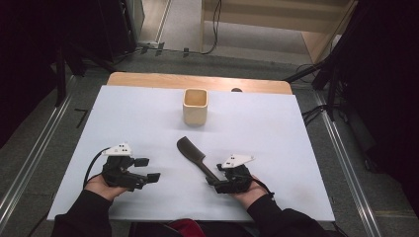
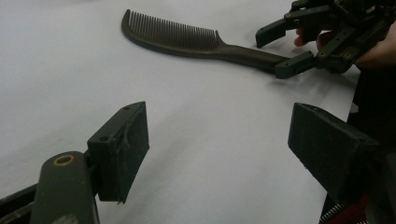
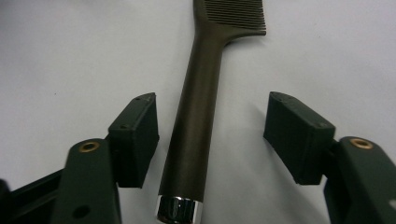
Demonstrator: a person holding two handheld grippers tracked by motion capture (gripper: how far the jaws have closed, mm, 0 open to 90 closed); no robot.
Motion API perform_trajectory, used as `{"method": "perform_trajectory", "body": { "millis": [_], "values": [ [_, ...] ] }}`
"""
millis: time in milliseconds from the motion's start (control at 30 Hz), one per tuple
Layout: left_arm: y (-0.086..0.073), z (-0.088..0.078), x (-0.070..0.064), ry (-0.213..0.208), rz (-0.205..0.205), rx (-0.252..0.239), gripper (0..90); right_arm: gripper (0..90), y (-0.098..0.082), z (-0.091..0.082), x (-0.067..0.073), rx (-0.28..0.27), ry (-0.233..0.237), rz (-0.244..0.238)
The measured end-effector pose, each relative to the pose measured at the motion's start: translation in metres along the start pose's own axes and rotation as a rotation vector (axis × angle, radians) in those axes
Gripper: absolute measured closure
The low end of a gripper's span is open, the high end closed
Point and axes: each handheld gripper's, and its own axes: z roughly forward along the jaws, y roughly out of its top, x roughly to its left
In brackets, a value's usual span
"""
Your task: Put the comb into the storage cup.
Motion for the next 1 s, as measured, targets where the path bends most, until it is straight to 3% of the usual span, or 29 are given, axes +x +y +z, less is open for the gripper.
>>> {"method": "perform_trajectory", "body": {
  "millis": [400, 567, 1000],
  "values": [
    [0.0, -0.001, 0.0, 0.003, -0.002, 0.0, 21.3, 53.0, -0.008, -0.006, 0.008, -0.005, -0.037, -0.018],
    [0.0, 0.0, 0.0, 0.003, -0.001, 0.001, 21.3, 66.9, -0.011, -0.006, 0.01, -0.019, -0.093, -0.022],
    [0.0, -0.001, 0.0, -0.001, -0.003, 0.0, 21.3, 69.9, -0.009, -0.007, 0.004, -0.014, -0.066, -0.001]
  ]
}}
